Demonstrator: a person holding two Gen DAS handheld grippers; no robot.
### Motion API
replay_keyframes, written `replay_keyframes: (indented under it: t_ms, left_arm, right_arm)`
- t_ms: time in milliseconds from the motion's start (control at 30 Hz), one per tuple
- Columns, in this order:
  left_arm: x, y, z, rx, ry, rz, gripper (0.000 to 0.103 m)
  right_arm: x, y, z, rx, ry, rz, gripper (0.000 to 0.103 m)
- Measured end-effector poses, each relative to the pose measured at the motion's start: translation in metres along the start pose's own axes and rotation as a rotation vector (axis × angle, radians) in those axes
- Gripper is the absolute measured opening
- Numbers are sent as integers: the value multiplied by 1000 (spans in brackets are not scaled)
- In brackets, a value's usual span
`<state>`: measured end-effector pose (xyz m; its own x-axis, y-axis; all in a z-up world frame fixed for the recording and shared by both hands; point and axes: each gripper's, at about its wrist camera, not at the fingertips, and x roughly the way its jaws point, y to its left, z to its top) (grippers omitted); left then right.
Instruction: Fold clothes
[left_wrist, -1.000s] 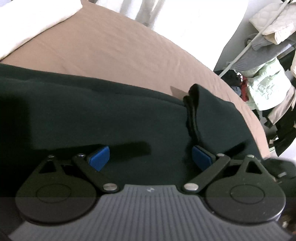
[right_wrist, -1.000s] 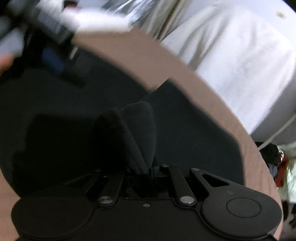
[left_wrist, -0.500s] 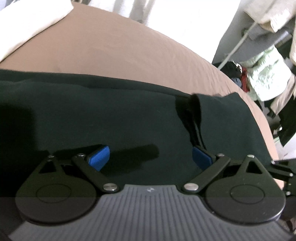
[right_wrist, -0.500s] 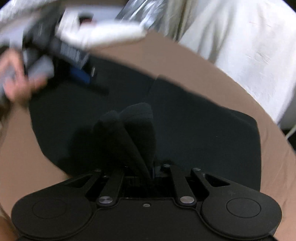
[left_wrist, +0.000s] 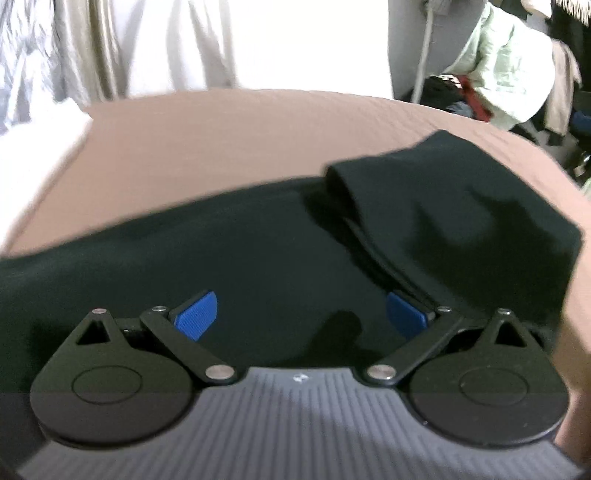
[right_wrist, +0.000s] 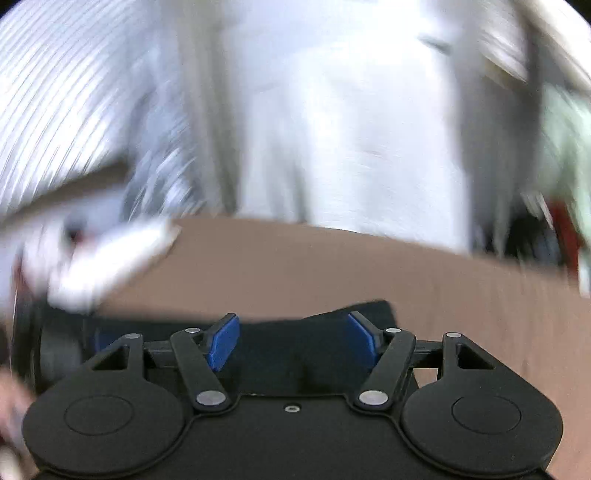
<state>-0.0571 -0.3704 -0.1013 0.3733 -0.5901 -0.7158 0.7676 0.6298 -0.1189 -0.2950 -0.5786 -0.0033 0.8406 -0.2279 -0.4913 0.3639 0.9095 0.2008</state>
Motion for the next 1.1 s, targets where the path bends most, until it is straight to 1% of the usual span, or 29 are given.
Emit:
replay_keyframes:
  t_ms: [67,133,167,200,233,267,300,400,433,467,500,533,567,600,633,667,700,767,800,867,900,933,967,1033,1067,1100]
  left_arm:
    - [4,-1,1,-52,30,-57,100]
    - [12,3,6,-137,73,-130,100]
    - [16,5,10,-167,89,-162,100]
    - [21,7,15,-192,103,-189,100]
    - [26,8,21,-194,104,-197,100]
    - [31,9,27,-196,103,-200,100]
    - [37,10,33,-194,91,-178,100]
    - [55,11,52,-184,43,-57,100]
    - [61,11,55,-180,34,-44,100]
    - [67,10,58,-186,25,-50,103]
    - [74,9,60,-191,18,-57,103]
    - [82,5,62,-189,25,-69,103]
    - [87,0,65,-162,33,-56,102]
    - [91,-7,67,-127,31,-42,95]
    - [84,-20,70,-48,-9,-25,32]
    - [77,-33,73,30,-50,-8,7]
    - [69,-45,75,99,-90,7,7]
    - [44,-54,81,157,-162,22,7]
    - [34,-57,83,176,-188,28,7]
    - [40,-51,85,123,-136,33,7]
    - [50,-49,83,106,-104,51,7]
    - [56,-45,82,77,-91,52,7]
    - [61,-41,80,48,-79,53,7]
    - [71,-33,77,-6,-60,52,7]
    - [67,-31,79,-15,-76,48,10]
    - [68,-30,81,-3,-70,68,14]
  right_arm:
    - [11,-30,-4,149,55,-55,70]
    - [21,-60,-8,297,109,-111,70]
    - [28,-71,-11,342,143,-161,70]
    - [36,-73,-15,329,186,-244,70]
    - [42,-77,-19,318,216,-292,70]
    - [48,-79,-20,326,233,-307,70]
    - [48,-86,-22,355,240,-299,70]
    - [46,-101,-28,448,239,-242,70]
    - [47,-103,-26,456,236,-231,70]
    - [48,-106,-26,461,234,-231,70]
    - [52,-107,-26,470,230,-231,70]
    - [61,-106,-26,483,221,-223,70]
    - [68,-105,-26,500,208,-208,70]
    - [72,-104,-27,522,192,-180,70]
    - [74,-102,-25,531,179,-151,70]
    - [77,-98,-23,526,169,-122,70]
    - [79,-93,-20,508,158,-96,70]
    - [79,-75,-15,416,129,-46,70]
    - [76,-64,-13,348,115,-1,70]
    - [75,-41,-10,220,107,118,70]
    - [76,-28,-10,186,132,194,70]
    - [79,-17,-11,155,158,259,70]
    - [83,-6,-13,121,187,296,70]
    - [91,20,-19,3,249,328,70]
    - [92,34,-24,-72,284,337,70]
    - [93,46,-30,-138,322,352,70]
